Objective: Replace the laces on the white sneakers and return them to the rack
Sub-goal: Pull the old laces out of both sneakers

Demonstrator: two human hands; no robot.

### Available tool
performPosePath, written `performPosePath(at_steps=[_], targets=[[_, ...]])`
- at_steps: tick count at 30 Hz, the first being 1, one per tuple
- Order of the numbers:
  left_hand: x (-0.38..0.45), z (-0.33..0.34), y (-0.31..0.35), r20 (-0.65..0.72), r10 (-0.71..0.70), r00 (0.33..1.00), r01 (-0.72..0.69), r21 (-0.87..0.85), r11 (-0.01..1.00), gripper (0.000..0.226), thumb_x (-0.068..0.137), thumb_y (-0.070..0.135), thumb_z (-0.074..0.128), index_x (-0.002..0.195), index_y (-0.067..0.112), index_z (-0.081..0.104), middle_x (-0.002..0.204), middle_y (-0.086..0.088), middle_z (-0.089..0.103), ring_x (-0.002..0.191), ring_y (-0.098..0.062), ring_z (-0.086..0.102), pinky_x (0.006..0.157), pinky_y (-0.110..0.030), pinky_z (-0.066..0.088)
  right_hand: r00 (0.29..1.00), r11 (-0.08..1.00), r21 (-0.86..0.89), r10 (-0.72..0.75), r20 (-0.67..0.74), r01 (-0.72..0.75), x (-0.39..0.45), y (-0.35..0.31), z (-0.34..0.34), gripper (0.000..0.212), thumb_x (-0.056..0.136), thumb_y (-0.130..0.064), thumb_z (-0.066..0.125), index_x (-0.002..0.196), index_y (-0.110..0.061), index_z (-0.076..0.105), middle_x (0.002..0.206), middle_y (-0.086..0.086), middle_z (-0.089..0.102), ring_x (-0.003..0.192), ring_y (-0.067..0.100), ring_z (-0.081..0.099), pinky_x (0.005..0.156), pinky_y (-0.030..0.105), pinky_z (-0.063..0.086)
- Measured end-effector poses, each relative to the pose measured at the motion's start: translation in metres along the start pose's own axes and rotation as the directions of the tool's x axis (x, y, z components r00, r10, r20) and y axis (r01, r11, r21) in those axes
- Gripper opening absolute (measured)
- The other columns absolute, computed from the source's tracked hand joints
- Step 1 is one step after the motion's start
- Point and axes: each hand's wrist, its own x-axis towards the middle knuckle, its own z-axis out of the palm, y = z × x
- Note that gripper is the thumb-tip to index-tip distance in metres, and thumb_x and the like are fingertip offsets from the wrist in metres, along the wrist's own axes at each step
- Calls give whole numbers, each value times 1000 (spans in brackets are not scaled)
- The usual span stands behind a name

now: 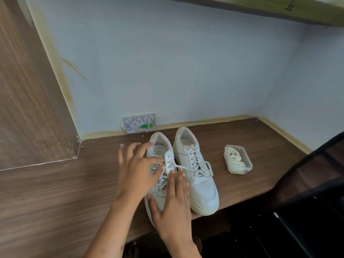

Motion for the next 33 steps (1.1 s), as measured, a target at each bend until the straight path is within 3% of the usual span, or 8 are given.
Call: performPosePath(at_steps=[7,11,15,18,20,24,29,33], targets=[[3,4,-3,8,-22,1000,22,62,998,17,68,24,84,74,35,72,117,10,65,118,-27,47,111,-58,19,998,992,-120,28,-53,-34,-1,-1,1,85,89,-62,44,152,-7,29,160,16,20,149,28,13,114,43,14],[-7,-5,-26,-32,-341,939,342,11,940,12,87,16,66,92,27,67,126,6,57,121,-29,41,106,-56,27,998,993,-115,22,-64,-29,0,2,2,83,91,-64,41,154,-12,25,162,14,14,151,26,6,115,43,11],[-13,-5,-25,224,-573,788,575,60,816,14,97,27,48,107,29,59,135,5,44,132,-30,29,113,-58,18,998,995,-103,13,-63,-20,2,2,3,82,92,-68,37,155,-19,21,163,13,4,151,26,-5,116,43,5],[-9,-5,-21,129,-490,862,495,-4,869,17,93,31,55,109,31,61,138,3,49,130,-33,35,110,-59,23,998,994,-107,23,-59,-29,2,2,3,83,91,-68,39,155,-19,22,163,14,6,151,27,-6,116,44,4],[-4,-6,-19,-34,-300,953,298,-47,953,19,87,37,65,106,33,68,135,2,55,123,-34,44,105,-59,30,998,993,-112,26,-61,-33,2,2,4,83,90,-68,40,155,-19,23,162,15,8,151,27,-5,116,44,5],[1,0,-5,-65,-98,993,98,6,995,11,71,42,81,79,38,75,102,16,70,104,-19,57,108,-55,26,998,994,-104,26,-61,-32,3,2,5,83,91,-68,39,155,-19,20,162,15,8,151,27,-4,115,45,6],[0,12,-4,-140,-63,988,74,71,995,15,74,21,79,79,32,70,88,15,66,98,-20,59,110,-53,19,998,993,-112,33,-55,-39,3,0,4,83,91,-68,39,155,-19,22,161,16,11,151,26,-3,115,44,6],[-5,4,-17,-318,-376,870,395,-6,919,22,79,2,68,91,20,63,98,-3,63,96,-34,57,101,-58,30,998,993,-110,34,-46,-39,3,1,4,83,91,-68,38,155,-20,20,162,15,9,151,26,-5,116,44,4]])
